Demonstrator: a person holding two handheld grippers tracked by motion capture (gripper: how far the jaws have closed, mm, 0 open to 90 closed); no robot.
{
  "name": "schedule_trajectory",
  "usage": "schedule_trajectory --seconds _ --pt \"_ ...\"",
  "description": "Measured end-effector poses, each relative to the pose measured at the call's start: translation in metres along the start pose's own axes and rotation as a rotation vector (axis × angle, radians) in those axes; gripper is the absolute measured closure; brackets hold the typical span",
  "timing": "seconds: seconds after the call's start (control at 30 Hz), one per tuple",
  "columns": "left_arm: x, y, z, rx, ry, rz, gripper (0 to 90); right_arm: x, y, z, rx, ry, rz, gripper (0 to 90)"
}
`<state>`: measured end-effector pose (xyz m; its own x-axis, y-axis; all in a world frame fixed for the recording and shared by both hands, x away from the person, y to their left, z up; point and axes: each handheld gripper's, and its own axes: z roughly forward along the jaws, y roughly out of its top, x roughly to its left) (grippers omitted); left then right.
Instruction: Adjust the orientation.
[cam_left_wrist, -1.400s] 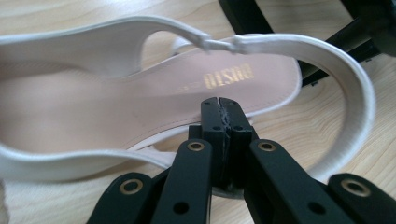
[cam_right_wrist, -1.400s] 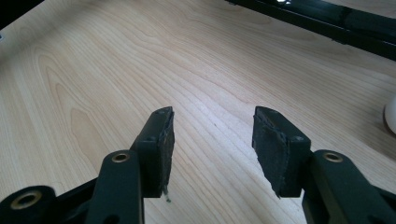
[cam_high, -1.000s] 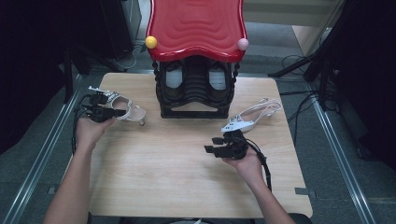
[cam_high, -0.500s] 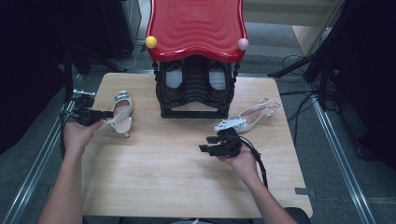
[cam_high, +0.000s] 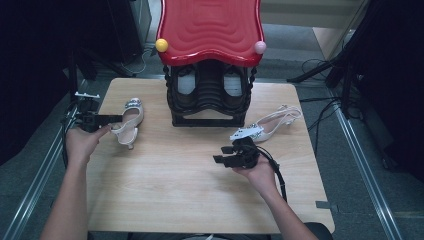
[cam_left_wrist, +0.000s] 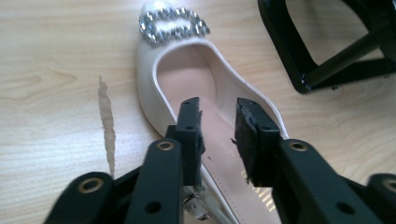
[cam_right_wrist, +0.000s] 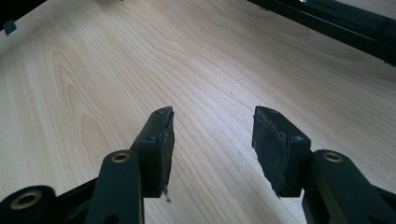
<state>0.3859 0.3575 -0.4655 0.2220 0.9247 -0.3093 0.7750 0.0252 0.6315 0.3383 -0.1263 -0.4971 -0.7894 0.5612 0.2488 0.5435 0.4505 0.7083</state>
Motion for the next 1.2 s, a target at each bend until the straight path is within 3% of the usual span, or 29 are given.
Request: schedule_trajectory --seconds 0.3,0.57,0.73,0.87,1.0,1.07,1.2 --pt "0.011 0.001 0.014 0.02 0.042 -0.026 63.0 -0.001 -0.005 -0.005 -0.003 -0.015 0.016 49.7" --pt "0.022 0.0 0.035 0.029 0.023 -0.085 63.4 -0.003 -0.013 -0.013 -0.013 -0.038 0.034 49.7" --pt "0.026 -0.002 0.048 0.05 0.034 -0.095 65.1 -0.004 -0.018 -0.017 -0.013 -0.05 0.053 49.6" --pt "0.027 -0.001 0.05 0.038 0.048 -0.111 68.7 -0.006 -0.021 -0.02 -0.015 -0.06 0.063 49.5" --pt "0.03 -0.003 0.051 0.032 0.061 -0.12 80.1 -0.007 -0.024 -0.021 -0.011 -0.065 0.071 49.4" --pt "0.03 -0.002 0.05 0.047 0.078 -0.101 83.8 -0.007 -0.024 -0.022 -0.014 -0.069 0.074 49.3" --pt "0.03 -0.002 0.049 0.047 0.081 -0.106 87.5 -0.007 -0.025 -0.022 -0.016 -0.069 0.078 49.0"
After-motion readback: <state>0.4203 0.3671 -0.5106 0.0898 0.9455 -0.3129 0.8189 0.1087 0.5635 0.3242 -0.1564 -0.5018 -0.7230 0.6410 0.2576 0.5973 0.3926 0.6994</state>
